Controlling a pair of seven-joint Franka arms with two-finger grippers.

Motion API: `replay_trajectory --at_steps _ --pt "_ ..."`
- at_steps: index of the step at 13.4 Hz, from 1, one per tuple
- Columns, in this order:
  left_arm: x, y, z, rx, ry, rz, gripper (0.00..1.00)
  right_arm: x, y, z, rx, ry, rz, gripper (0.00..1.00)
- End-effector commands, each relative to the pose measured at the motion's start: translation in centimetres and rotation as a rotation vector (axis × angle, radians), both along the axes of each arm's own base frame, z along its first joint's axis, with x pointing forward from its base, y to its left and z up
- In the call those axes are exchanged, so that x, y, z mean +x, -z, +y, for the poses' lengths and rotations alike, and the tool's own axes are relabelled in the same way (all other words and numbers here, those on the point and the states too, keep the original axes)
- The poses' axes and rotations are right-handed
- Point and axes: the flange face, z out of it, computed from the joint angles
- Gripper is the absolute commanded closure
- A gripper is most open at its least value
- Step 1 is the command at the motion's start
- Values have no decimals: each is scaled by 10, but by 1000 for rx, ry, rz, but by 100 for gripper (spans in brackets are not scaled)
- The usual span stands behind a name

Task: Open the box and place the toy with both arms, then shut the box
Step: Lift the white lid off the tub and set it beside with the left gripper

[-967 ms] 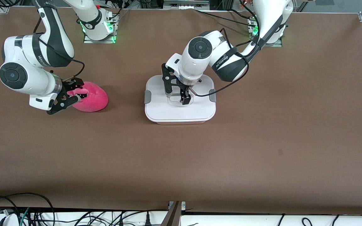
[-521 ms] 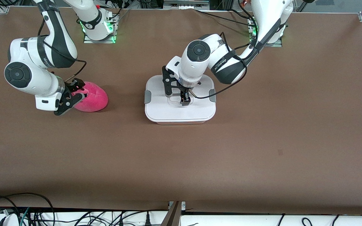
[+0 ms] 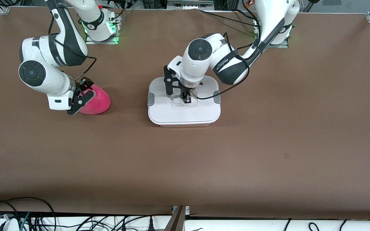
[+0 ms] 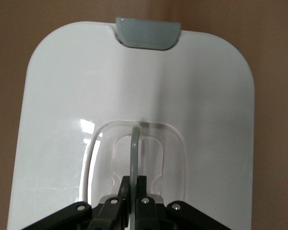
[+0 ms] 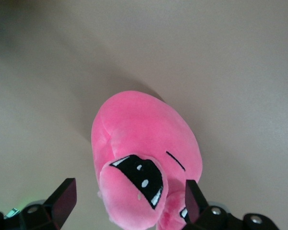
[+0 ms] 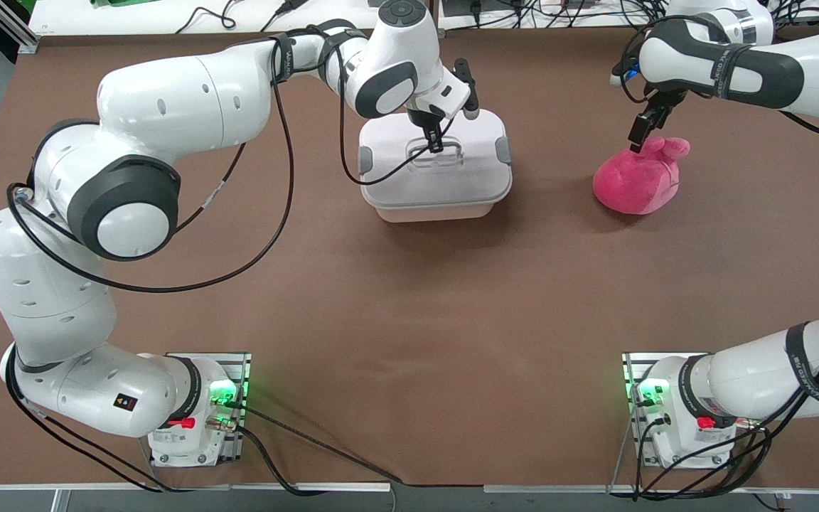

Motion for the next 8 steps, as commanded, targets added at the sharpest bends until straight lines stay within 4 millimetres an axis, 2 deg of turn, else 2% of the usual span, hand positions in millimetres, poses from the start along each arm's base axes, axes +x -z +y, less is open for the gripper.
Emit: replay_trajectory --at_steps 1,4,8 --pt "2 -10 -5 0 18 -33 99 -13 -2 -5 -22 -39 0 0" --pt "1 -14 -4 2 23 -34 100 -16 3 -4 -23 -45 0 0" --pt "5 -33 0 -9 142 -81 100 -20 13 -4 -18 -48 -11 0"
